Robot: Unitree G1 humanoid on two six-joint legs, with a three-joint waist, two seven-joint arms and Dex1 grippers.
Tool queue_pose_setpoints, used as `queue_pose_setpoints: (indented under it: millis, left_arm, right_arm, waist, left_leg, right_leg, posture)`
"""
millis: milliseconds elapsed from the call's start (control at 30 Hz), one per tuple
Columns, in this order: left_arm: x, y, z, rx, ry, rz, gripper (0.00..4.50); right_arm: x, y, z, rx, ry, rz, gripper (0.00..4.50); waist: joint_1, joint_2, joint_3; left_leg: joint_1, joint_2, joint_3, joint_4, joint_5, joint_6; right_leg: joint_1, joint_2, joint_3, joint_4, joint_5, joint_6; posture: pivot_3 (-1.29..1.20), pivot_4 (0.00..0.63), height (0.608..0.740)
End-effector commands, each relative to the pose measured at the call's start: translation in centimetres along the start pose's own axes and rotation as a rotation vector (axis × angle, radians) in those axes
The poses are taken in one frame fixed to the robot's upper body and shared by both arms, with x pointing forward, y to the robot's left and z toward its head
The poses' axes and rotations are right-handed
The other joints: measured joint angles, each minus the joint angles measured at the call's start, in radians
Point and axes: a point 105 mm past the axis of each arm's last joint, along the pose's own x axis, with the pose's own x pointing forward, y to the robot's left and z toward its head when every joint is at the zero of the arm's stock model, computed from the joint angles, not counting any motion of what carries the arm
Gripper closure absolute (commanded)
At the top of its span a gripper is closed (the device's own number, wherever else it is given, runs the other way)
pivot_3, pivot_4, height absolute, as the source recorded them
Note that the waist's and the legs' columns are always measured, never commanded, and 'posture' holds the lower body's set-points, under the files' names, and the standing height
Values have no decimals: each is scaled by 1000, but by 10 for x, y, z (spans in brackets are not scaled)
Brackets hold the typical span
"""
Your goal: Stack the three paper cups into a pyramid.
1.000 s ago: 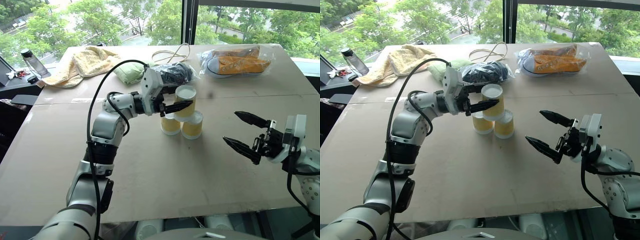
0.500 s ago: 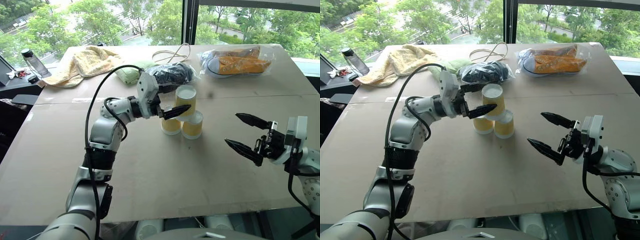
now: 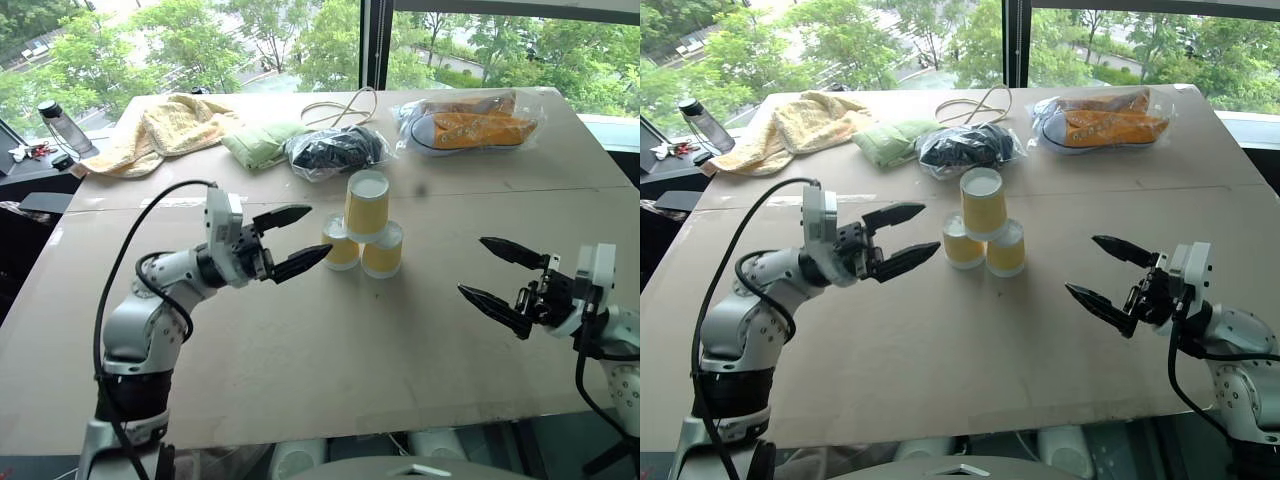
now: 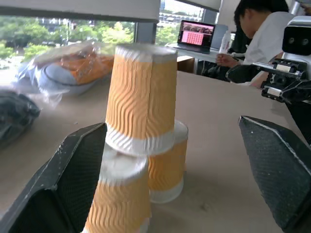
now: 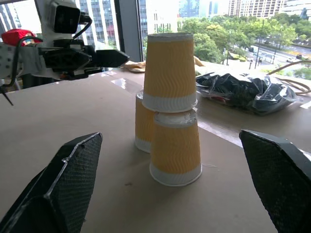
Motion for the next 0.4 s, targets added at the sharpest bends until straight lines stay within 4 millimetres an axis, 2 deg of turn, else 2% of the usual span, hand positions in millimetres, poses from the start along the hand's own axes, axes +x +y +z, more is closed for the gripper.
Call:
queue_pose_setpoints:
  millis: [33, 167, 400]
  left_arm:
    - [-8, -20, -19, -12, 50, 4, 48]
    - [-9, -30, -55, -40, 163, 91, 48]
    - [-9, -25, -82, 23, 228, 199, 48]
  right_arm:
    - [-8, -4, -7, -32, 8, -29, 0]
    - [-15, -6, -24, -3, 37, -59, 0]
    - [-29, -6, -47, 9, 108, -71, 0]
  waist:
    - [3, 0, 0]
    - [16, 0, 0]
    - [24, 1, 0]
  left_leg:
    - [0, 0, 0, 0, 0, 0]
    - [0, -2, 0, 0, 0, 0]
    - [1, -2, 1, 0, 0, 0]
  right_leg:
    - [0, 0, 0, 0, 0, 0]
    - [1, -3, 0, 0, 0, 0]
    - [1, -3, 1, 0, 0, -1]
  posture:
    - [0, 150, 740]
    - [0, 150, 740]
    - [0, 150, 740]
